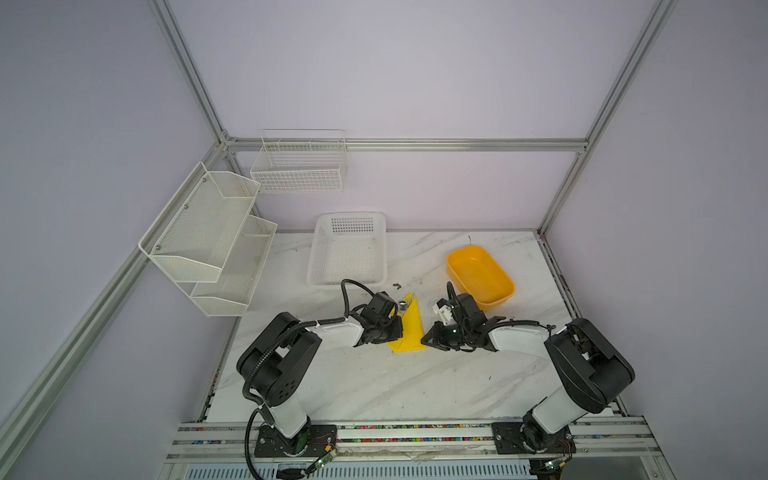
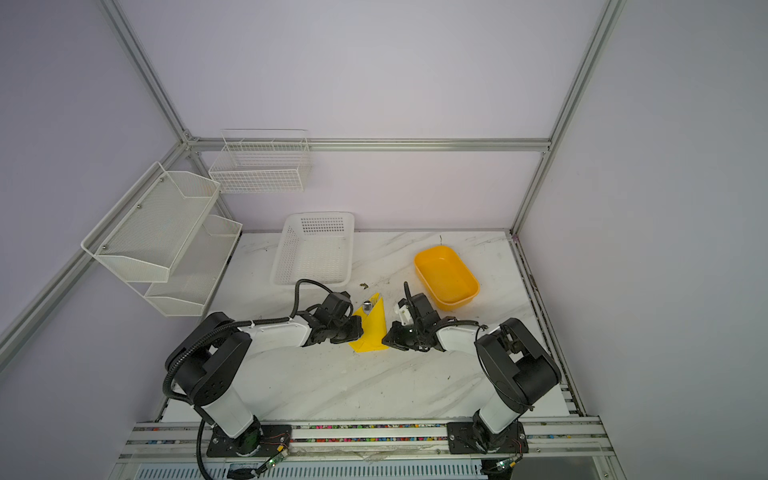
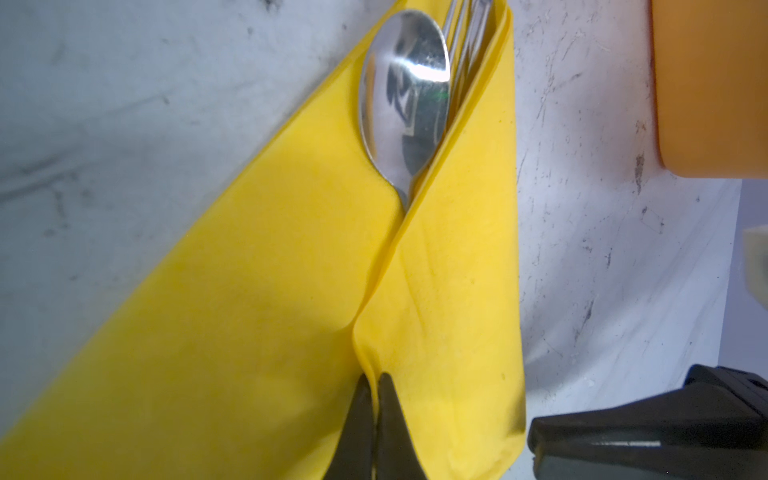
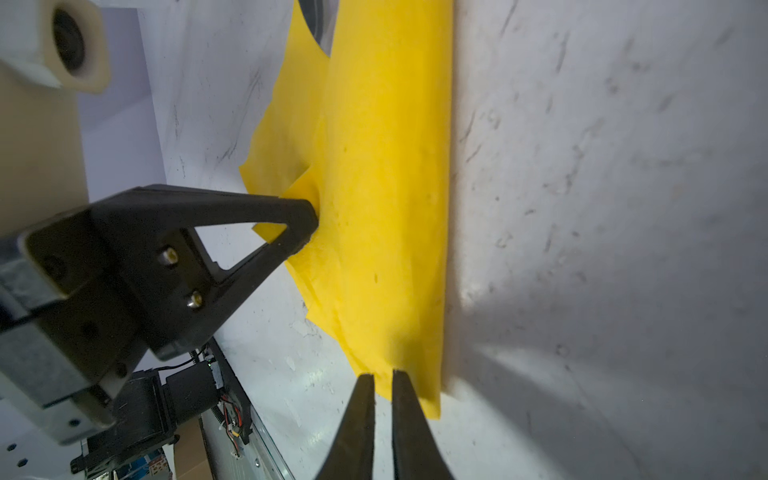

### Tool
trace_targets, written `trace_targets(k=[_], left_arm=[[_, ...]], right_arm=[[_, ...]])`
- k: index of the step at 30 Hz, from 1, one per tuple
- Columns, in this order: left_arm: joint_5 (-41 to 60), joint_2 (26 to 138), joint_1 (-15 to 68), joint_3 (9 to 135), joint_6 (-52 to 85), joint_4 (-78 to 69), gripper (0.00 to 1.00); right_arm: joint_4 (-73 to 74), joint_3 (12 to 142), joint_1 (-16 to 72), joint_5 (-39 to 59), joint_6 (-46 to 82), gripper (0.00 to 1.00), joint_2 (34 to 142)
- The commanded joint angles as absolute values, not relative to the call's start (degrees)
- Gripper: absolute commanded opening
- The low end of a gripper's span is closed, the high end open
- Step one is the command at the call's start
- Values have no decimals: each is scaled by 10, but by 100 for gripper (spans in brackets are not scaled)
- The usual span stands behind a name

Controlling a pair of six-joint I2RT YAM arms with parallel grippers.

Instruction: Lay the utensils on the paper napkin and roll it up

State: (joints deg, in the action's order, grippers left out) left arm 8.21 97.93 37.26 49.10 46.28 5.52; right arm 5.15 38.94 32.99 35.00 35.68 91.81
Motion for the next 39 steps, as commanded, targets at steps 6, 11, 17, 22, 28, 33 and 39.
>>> trace_targets(k=[6, 11, 17, 22, 28, 33, 39], left_arm=[[77, 984, 369, 543, 449, 47, 0], [76, 987, 369, 538, 454, 47, 0], [72, 987, 370, 534, 457, 47, 0], [74, 988, 369, 534, 457, 47, 0], [77, 992, 369, 533, 458, 44, 0], [77, 992, 369, 532, 459, 43, 0], [74, 990, 370, 533, 458, 46, 0]], right_arm=[[76, 371, 327, 376, 356, 13, 934], [104, 365, 328, 400, 368, 13, 945], [80, 372, 328, 379, 356, 13, 960], [102, 373, 329, 384, 376, 13, 921], [89, 395, 346, 355, 380, 14, 914], [62, 429, 363, 311, 370, 14, 931], [44, 456, 385, 286, 365, 14, 944]])
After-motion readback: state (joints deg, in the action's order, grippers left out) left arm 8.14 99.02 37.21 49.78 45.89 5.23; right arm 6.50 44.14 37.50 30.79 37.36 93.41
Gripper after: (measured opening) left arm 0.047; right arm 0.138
